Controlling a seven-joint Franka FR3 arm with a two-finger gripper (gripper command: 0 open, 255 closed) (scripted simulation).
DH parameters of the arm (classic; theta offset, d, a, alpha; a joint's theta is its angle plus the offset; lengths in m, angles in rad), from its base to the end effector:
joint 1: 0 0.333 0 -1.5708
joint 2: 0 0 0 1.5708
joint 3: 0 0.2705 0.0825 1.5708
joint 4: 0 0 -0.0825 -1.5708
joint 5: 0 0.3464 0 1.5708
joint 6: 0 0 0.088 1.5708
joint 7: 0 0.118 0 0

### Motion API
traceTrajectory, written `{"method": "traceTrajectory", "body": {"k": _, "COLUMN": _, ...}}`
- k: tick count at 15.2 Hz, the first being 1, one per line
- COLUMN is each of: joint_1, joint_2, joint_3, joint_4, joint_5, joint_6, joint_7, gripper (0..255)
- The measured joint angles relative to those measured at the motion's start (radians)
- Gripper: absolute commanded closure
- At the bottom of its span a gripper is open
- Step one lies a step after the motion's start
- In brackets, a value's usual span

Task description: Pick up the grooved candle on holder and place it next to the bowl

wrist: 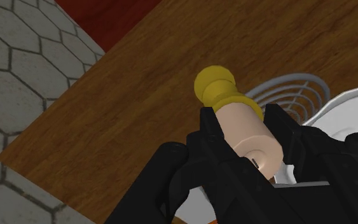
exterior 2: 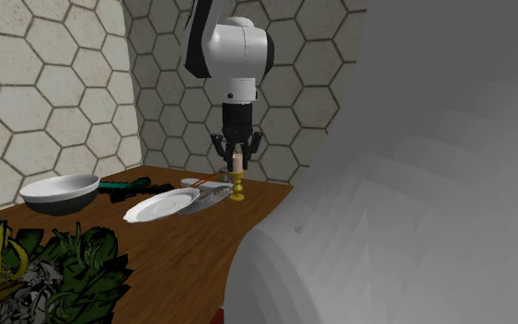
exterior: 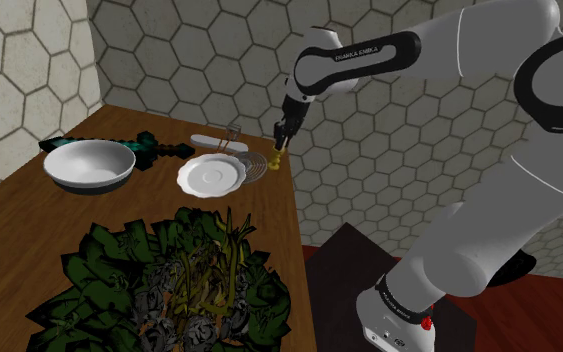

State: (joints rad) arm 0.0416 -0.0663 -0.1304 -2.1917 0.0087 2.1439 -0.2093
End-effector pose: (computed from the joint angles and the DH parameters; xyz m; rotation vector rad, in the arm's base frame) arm 0.4906 -0.0435 0.3795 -3.1230 -0.1814 -0.0314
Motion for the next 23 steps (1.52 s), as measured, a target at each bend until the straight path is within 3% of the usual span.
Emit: {"method": "traceTrajectory", "body": {"k": 23, "joint_1": 0.002, "joint_2": -0.069, "joint_3": 0.005, "joint_4": 0.238, "joint_5": -0.01, "joint_6": -0.306, "joint_7": 0.013, "gripper": 255}}
